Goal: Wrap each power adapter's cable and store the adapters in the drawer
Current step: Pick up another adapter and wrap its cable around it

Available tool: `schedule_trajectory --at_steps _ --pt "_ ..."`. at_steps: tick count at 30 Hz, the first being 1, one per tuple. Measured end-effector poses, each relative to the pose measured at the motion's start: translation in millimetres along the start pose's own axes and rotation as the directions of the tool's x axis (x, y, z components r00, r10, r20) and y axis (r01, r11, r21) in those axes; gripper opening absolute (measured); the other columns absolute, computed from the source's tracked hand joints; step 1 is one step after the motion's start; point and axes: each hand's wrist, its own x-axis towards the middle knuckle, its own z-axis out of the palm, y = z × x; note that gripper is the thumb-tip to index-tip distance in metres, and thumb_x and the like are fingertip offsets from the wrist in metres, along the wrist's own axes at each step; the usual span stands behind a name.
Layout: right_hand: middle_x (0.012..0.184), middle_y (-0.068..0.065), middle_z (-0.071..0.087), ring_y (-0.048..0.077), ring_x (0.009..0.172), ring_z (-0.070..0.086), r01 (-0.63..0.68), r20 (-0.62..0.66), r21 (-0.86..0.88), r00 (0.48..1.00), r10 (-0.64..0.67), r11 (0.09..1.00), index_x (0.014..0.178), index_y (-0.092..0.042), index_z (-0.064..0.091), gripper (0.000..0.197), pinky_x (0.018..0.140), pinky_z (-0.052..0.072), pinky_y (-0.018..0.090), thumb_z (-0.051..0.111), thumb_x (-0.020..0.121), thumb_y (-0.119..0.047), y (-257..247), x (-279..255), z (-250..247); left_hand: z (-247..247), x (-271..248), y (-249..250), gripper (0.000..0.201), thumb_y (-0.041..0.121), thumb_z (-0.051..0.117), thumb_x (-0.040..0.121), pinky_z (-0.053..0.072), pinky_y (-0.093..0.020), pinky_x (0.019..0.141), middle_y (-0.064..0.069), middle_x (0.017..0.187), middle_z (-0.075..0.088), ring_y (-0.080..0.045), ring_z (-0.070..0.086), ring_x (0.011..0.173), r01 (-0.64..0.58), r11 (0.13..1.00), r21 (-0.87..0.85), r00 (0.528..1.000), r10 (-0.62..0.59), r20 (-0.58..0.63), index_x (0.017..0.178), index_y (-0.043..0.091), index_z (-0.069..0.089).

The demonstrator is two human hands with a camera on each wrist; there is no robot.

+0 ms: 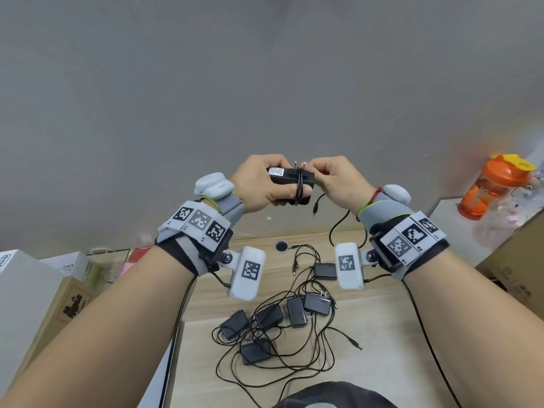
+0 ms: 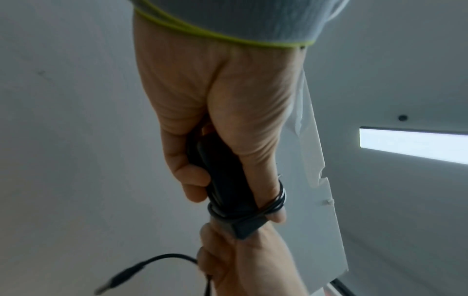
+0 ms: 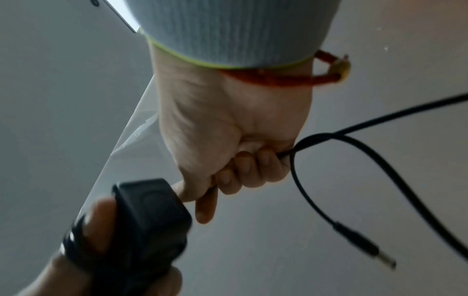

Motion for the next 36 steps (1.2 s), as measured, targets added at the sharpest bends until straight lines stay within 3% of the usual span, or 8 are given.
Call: schedule_trajectory --at_steps 2,4,7,12,16,20,27,36 --pt "0.063 -0.001 0.044 0.013 0.062 0.036 -0.019 0.046 -0.006 0.999 0.019 1.0 0.076 -0.011 0.065 0.05 0.061 0.03 0.031 0.05 0.087 -0.058 4.1 -3.1 7.1 0.7 1.4 2.8 0.029 0.012 0.084 0.074 0.047 -0.024 0.049 -0.008 0.062 0.066 -0.019 0.058 0.051 -0.01 0.996 -0.085 0.998 0.005 -0.059 0.077 0.01 0.055" --pt "0.057 -0.01 0.044 0.01 0.057 0.037 -0.049 0.128 0.032 0.991 0.044 0.998 0.072 -0.02 0.068 0.037 0.058 0.031 0.027 0.052 0.093 -0.046 6.0 -9.1 13.5 1.0 4.7 3.1 0.028 0.012 0.083 0.075 0.047 -0.023 0.048 -0.011 0.064 0.065 -0.019 0.057 0.05 -0.006 0.992 -0.127 0.994 -0.007 -0.105 0.078 0.009 0.055" --pt "0.051 -0.013 0.045 0.001 0.05 0.038 -0.038 0.238 0.006 0.971 0.035 0.999 0.086 -0.021 0.072 0.029 0.054 0.031 0.017 0.049 0.102 -0.028 3.6 -16.8 21.9 1.5 9.9 -3.0 0.032 0.014 0.085 0.074 0.047 -0.024 0.047 -0.016 0.07 0.061 -0.023 0.055 0.054 0.035 0.99 -0.135 0.988 -0.055 -0.147 0.085 0.003 0.058" --pt "0.058 -0.008 0.04 0.003 0.048 0.037 0.029 0.348 -0.096 0.938 0.006 0.995 0.098 -0.026 0.072 0.027 0.054 0.032 0.021 0.046 0.103 -0.031 1.7 -22.1 33.6 0.8 13.8 -14.3 0.03 0.02 0.086 0.074 0.048 -0.023 0.046 -0.016 0.071 0.065 -0.021 0.057 0.05 0.097 0.984 -0.147 0.961 -0.131 -0.244 0.073 0.012 0.057" --pt "0.054 -0.007 0.034 0.007 0.047 0.033 0.043 0.392 -0.141 0.92 0.016 0.989 0.091 -0.025 0.074 0.029 0.051 0.029 0.021 0.049 0.101 -0.036 -1.2 -28.8 38.2 -8.2 17.8 -26.8 0.037 0.036 0.091 0.064 0.053 -0.028 0.054 -0.01 0.072 0.069 -0.023 0.062 0.054 0.182 0.983 -0.026 0.93 -0.18 -0.322 0.072 0.018 0.059" --pt "0.047 -0.009 0.037 0.006 0.047 0.034 0.048 0.33 -0.143 0.944 0.002 0.989 0.084 -0.024 0.074 0.023 0.05 0.028 0.018 0.057 0.098 -0.033 -9.3 -29.6 28.7 -12.4 12.6 -38.5 0.052 0.063 0.084 0.047 0.06 -0.037 0.063 0.001 0.07 0.072 -0.024 0.071 0.065 0.288 0.912 0.291 0.918 -0.177 -0.354 0.073 0.025 0.062" --pt "0.042 -0.009 0.032 0.007 0.05 0.034 0.084 0.213 -0.173 0.976 -0.046 0.981 0.078 -0.024 0.073 0.01 0.053 0.03 0.012 0.073 0.086 -0.031 -18.4 -21.2 4.1 -3.5 7.8 -32.5 0.036 0.043 0.087 0.057 0.057 -0.037 0.066 -0.001 0.075 0.07 -0.025 0.068 0.077 0.232 0.831 0.506 0.961 -0.114 -0.253 0.078 0.023 0.065" --pt "0.049 -0.01 0.044 0.004 0.049 0.04 0.119 0.144 -0.212 0.986 -0.09 0.97 0.071 -0.024 0.073 0.015 0.055 0.033 0.01 0.083 0.076 -0.034 -21.8 -11.7 -17.5 4.0 3.2 -16.5 0.04 0.049 0.089 0.056 0.054 -0.032 0.06 0.004 0.065 0.065 -0.016 0.061 0.063 0.132 0.79 0.599 0.99 -0.133 -0.043 0.075 0.024 0.063"
